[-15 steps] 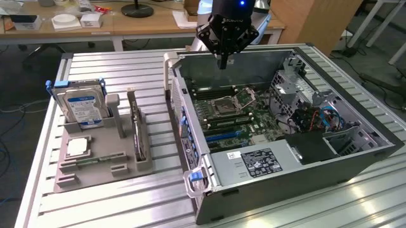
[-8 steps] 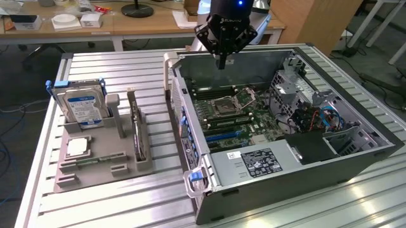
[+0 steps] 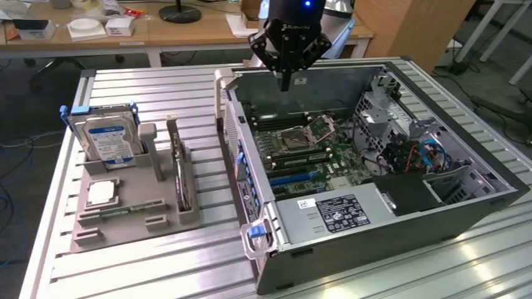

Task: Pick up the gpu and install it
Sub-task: 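Reach for the gpu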

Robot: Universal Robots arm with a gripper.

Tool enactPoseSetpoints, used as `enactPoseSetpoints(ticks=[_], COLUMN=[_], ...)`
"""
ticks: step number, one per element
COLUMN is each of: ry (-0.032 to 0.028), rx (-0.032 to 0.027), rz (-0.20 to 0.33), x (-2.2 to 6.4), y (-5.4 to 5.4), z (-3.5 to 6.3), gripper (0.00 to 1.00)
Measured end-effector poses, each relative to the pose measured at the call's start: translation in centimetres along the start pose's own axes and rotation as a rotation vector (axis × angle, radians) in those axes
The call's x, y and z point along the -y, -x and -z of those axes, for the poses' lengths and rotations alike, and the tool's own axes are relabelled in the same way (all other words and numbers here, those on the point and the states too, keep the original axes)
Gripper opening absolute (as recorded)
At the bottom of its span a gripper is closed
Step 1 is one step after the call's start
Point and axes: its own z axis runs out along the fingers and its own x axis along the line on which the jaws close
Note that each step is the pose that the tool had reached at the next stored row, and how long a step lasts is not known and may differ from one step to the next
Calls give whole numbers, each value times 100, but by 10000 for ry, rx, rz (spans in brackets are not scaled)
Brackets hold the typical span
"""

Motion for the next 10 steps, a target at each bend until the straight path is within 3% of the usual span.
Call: enactPoseSetpoints(ticks=[10], ry=[-1], rx=[0], rz=[0], x=[11], y=[-146], z=[4], gripper=[10])
